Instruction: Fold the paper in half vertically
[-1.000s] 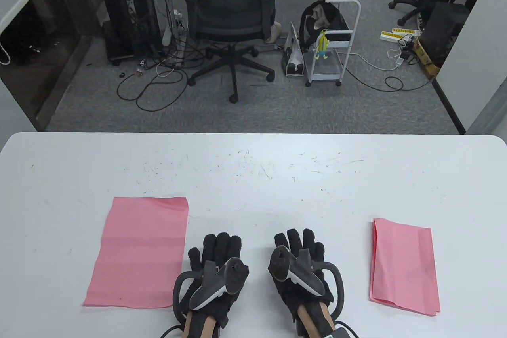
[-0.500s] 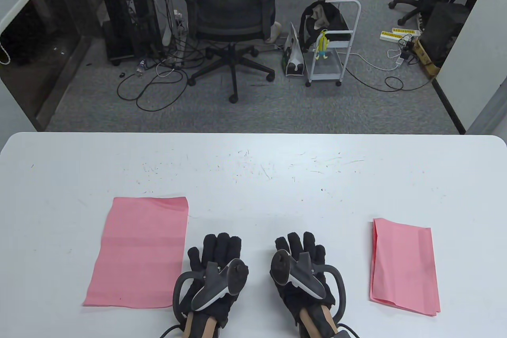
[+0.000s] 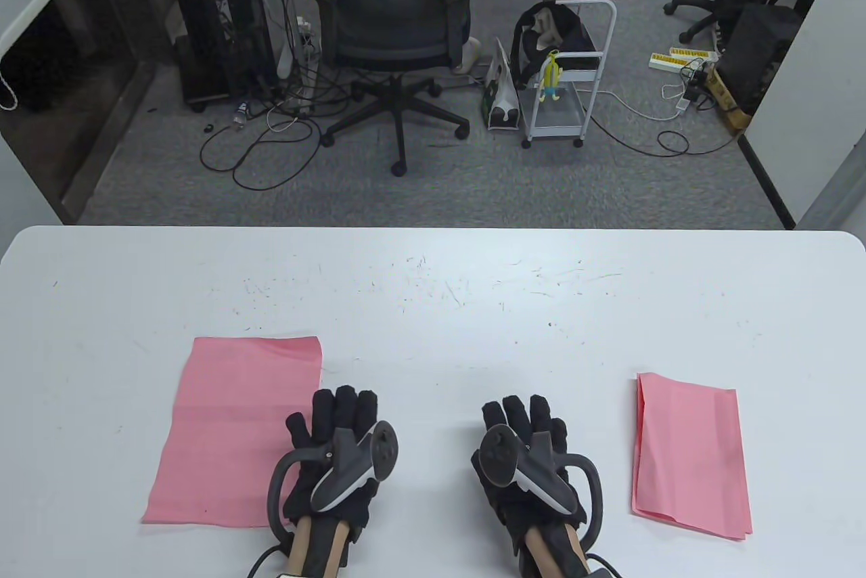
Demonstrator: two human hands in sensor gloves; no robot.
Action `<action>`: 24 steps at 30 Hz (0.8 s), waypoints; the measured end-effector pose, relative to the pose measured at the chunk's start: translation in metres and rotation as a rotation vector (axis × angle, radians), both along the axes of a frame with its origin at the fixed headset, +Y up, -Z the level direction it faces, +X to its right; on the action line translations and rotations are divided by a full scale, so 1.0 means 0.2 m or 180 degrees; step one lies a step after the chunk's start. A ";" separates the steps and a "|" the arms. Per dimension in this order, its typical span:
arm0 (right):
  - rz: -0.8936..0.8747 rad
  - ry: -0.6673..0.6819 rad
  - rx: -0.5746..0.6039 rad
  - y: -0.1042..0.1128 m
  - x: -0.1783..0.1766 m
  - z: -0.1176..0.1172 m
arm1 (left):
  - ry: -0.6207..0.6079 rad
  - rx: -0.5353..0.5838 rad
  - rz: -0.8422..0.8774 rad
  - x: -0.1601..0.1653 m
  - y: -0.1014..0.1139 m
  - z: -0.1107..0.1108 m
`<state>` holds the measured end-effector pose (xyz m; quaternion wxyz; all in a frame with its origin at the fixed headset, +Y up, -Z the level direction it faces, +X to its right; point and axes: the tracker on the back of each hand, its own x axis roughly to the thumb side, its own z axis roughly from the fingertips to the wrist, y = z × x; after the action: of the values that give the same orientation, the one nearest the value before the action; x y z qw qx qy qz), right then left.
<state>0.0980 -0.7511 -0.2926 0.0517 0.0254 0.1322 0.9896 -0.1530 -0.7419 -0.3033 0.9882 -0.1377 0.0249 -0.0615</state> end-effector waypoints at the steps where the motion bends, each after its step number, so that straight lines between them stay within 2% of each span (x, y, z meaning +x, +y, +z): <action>1: -0.0005 0.0003 0.0006 0.00 0.00 0.00 | 0.0067 -0.0038 0.0009 -0.04 0.01 -0.01; 7: 0.0021 0.0047 0.0043 0.02 -0.02 0.01 | 0.0734 -0.0326 0.0223 -0.32 0.03 -0.10; 13: 0.0045 0.0063 0.0045 0.02 -0.03 0.02 | 0.1291 -0.0687 0.0378 -0.54 -0.05 -0.15; 18: 0.0054 0.0066 0.0043 0.01 -0.04 0.02 | 0.1441 -0.0873 0.0391 -0.62 -0.14 -0.16; 24: 0.0023 0.0038 0.0010 0.01 -0.02 0.01 | 0.1473 -0.1071 0.0405 -0.63 -0.21 -0.16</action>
<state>0.0933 -0.7481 -0.2899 0.0474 0.0309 0.1310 0.9898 -0.2796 -0.7840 -0.3356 0.9214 -0.3114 0.2305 0.0303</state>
